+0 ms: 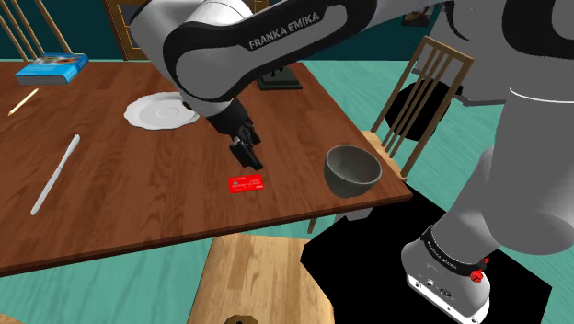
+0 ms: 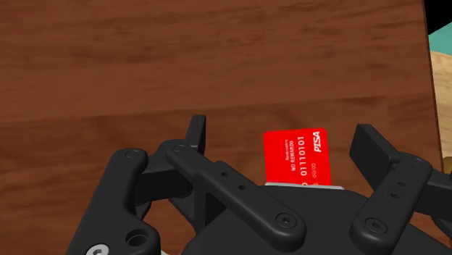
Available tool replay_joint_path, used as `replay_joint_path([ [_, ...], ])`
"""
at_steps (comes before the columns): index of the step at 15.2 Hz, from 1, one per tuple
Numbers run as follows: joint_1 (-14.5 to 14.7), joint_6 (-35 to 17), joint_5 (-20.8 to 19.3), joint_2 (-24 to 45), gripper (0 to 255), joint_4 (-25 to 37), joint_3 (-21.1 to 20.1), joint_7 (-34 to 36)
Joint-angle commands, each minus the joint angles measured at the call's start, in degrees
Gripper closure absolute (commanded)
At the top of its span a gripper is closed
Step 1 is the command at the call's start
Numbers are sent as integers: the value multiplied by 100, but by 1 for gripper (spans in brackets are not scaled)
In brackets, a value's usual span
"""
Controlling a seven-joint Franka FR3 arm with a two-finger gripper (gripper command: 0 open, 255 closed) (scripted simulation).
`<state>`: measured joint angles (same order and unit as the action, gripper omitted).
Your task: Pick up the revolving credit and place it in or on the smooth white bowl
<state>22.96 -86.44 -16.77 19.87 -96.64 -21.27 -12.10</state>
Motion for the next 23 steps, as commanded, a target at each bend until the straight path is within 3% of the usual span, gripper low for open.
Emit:
replay_joint_path([
  [1, 190, 85, -167, 376, 0, 195, -79, -75],
  [3, 335, 158, -266, 614, 0, 325, -130, -124],
  [10, 184, -444, -284, 452, 0, -428, -98, -89],
  [18, 184, -443, -284, 452, 0, -428, -98, -89],
  [19, 184, -443, -284, 452, 255, -428, -98, -89],
  [23, 182, -430, -299, 485, 255, -380, -88, -102],
])
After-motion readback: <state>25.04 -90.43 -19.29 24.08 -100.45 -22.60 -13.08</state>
